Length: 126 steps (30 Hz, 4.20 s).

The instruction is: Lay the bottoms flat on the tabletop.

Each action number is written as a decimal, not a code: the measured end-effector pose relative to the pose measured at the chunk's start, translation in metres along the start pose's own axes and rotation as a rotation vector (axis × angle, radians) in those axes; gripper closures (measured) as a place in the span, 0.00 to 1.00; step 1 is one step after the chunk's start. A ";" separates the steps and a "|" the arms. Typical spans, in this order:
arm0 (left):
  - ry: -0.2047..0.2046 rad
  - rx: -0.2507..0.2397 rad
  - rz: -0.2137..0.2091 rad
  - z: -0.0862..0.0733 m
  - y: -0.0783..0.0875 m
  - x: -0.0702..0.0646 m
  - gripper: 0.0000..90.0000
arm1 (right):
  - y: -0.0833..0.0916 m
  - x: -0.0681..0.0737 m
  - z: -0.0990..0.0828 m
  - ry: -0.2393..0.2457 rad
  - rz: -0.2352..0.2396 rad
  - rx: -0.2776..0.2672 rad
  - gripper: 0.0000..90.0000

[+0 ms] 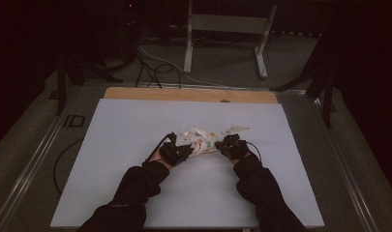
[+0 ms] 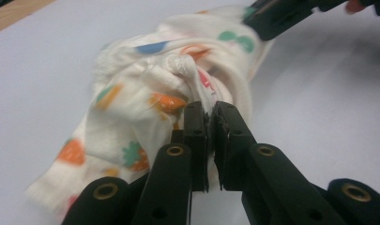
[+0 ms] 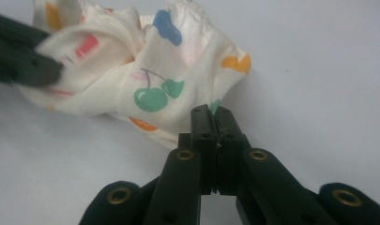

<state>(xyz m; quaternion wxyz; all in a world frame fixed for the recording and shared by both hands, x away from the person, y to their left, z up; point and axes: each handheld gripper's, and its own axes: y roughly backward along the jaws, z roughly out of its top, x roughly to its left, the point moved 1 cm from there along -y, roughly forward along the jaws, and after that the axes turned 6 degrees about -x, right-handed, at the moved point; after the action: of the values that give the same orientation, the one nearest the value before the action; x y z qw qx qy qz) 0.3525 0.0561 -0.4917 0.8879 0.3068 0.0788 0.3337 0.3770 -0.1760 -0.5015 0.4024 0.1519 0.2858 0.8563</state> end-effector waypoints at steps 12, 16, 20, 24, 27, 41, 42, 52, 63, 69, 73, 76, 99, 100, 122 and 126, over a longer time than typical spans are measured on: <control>0.031 0.015 0.065 -0.032 0.053 0.022 0.94 | 0.033 0.002 -0.007 0.030 0.007 -0.025 0.99; 0.028 0.024 0.079 -0.043 0.067 0.022 0.94 | 0.042 0.000 -0.016 0.028 0.008 -0.017 0.99; 0.032 0.042 0.072 -0.055 0.077 0.018 0.94 | 0.051 0.000 -0.026 0.012 0.020 -0.018 0.99; 0.030 0.048 0.063 -0.063 0.085 0.009 0.94 | 0.058 0.007 -0.033 0.020 0.035 -0.013 0.99; 0.034 0.061 0.021 -0.073 0.093 -0.003 0.94 | 0.067 0.017 -0.043 0.051 0.041 -0.005 0.99; 0.041 0.083 -0.078 -0.092 0.106 -0.036 0.94 | 0.080 0.028 -0.067 0.043 0.077 0.033 0.98; 0.041 0.087 -0.088 -0.092 0.106 -0.037 0.93 | 0.081 0.029 -0.069 0.045 0.077 0.040 0.98; 0.037 0.100 -0.168 -0.092 0.106 -0.051 0.92 | 0.086 0.024 -0.079 0.039 0.058 0.059 0.98; 0.071 0.056 -0.112 -0.073 0.115 -0.033 0.45 | 0.104 0.022 -0.063 0.013 0.056 -0.011 0.54; 0.057 0.036 -0.077 -0.051 0.111 -0.015 0.37 | 0.104 0.014 -0.040 -0.014 0.071 -0.042 0.25; 0.068 0.037 -0.058 -0.037 0.104 -0.001 0.36 | 0.097 0.014 -0.025 0.008 0.102 -0.067 0.12; 0.090 0.038 -0.037 -0.029 0.094 0.009 0.33 | 0.088 0.012 -0.015 -0.002 0.095 -0.078 0.13; 0.212 0.179 -0.080 -0.031 0.001 0.037 0.56 | 0.014 0.002 -0.018 -0.088 0.053 0.142 0.69; 0.210 0.194 -0.078 -0.033 0.000 0.036 0.58 | 0.015 0.004 -0.022 -0.090 0.051 0.155 0.69; 0.171 0.162 -0.077 -0.035 0.013 0.028 0.98 | 0.030 0.023 -0.039 0.041 -0.005 0.148 1.00; 0.174 0.127 -0.054 -0.033 0.021 0.033 0.99 | 0.035 0.021 -0.031 0.040 -0.008 0.113 1.00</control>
<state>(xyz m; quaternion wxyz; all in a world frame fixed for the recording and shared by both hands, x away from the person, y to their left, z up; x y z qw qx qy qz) 0.3550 0.1059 -0.5027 0.8651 0.3300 0.1851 0.3294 0.3276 -0.1890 -0.5041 0.3906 0.1562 0.3424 0.8401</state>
